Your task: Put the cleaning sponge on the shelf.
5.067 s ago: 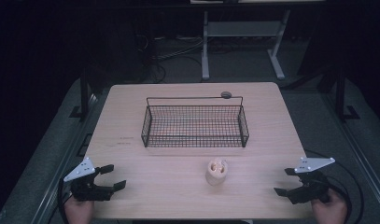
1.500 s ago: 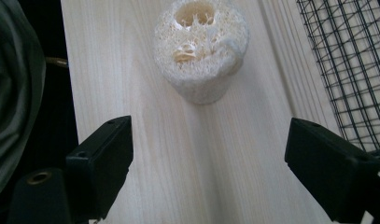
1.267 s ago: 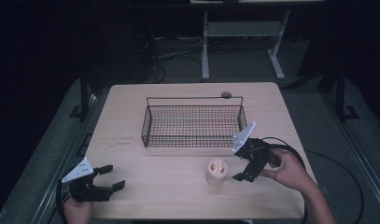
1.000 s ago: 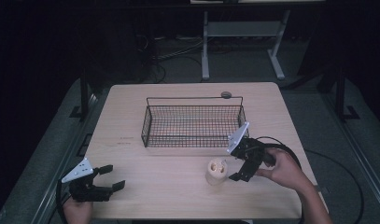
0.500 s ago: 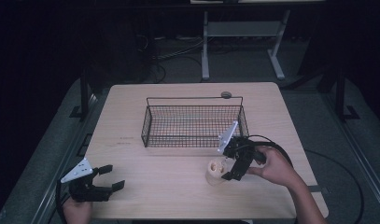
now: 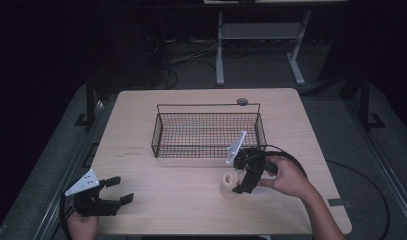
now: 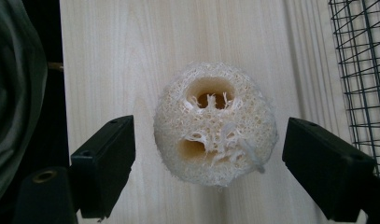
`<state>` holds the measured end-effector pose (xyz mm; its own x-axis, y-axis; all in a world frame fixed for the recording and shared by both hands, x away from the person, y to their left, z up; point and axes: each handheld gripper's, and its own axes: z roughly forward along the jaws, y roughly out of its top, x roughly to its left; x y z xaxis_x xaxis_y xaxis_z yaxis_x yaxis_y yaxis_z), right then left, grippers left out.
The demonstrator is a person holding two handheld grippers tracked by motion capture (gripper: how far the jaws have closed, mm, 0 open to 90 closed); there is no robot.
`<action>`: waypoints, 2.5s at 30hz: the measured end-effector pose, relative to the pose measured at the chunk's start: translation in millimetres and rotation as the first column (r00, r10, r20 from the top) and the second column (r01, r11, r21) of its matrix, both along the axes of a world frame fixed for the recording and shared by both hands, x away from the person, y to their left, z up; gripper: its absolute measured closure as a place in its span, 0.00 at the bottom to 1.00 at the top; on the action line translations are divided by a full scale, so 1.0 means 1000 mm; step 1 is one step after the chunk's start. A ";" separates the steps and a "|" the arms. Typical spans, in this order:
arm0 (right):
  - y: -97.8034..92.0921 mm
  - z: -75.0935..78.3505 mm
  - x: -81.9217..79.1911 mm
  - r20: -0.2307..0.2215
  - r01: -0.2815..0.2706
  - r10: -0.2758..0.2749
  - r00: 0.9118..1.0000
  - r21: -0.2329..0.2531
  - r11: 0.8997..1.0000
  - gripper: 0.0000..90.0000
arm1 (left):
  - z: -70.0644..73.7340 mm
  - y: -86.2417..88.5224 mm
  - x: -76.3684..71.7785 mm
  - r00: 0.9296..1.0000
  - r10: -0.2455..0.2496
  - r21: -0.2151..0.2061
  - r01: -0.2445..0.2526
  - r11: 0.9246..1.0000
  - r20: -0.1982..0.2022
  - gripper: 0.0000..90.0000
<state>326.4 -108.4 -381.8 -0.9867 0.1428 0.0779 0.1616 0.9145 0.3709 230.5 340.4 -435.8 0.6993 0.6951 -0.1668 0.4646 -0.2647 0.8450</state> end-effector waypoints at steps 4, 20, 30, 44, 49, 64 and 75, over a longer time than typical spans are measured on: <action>0.003 -0.003 0.001 -0.005 -0.006 0.006 1.000 -0.013 1.000 0.20 | 0.000 0.000 0.000 1.000 0.000 0.000 0.000 1.000 -0.001 0.15; 0.013 -0.008 0.004 -0.007 -0.024 0.024 1.000 -0.058 0.998 0.23 | 0.000 0.000 0.000 1.000 -0.001 -0.001 0.001 1.000 0.000 0.15; 0.018 -0.010 0.005 -0.006 -0.033 0.033 0.999 -0.088 0.996 0.26 | 0.000 0.001 0.000 1.000 0.001 -0.008 -0.001 1.000 0.000 0.15; 0.020 -0.008 0.004 -0.003 -0.042 0.042 0.999 -0.106 0.993 0.31 | 0.000 0.001 0.000 1.000 0.000 -0.007 0.000 1.000 0.000 0.15; 0.019 -0.003 0.005 -0.005 -0.045 0.045 0.999 -0.083 0.995 0.31 | 0.000 0.000 0.000 1.000 0.000 -0.007 0.000 1.000 -0.001 0.15; 0.016 0.020 0.017 -0.007 -0.036 0.035 0.999 -0.063 0.997 0.31 | 0.001 0.001 0.000 1.000 0.001 -0.005 -0.001 1.000 0.005 0.15; 0.013 0.033 0.026 -0.003 -0.026 0.026 1.000 -0.042 0.999 0.31 | 0.001 0.001 0.000 1.000 0.000 -0.004 0.000 1.000 0.005 0.15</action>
<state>352.4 -95.2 -349.0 -0.9899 0.1203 0.0745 0.1384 0.9330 0.3322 230.1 341.4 -434.8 0.6998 0.6947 -0.1662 0.4609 -0.2613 0.8481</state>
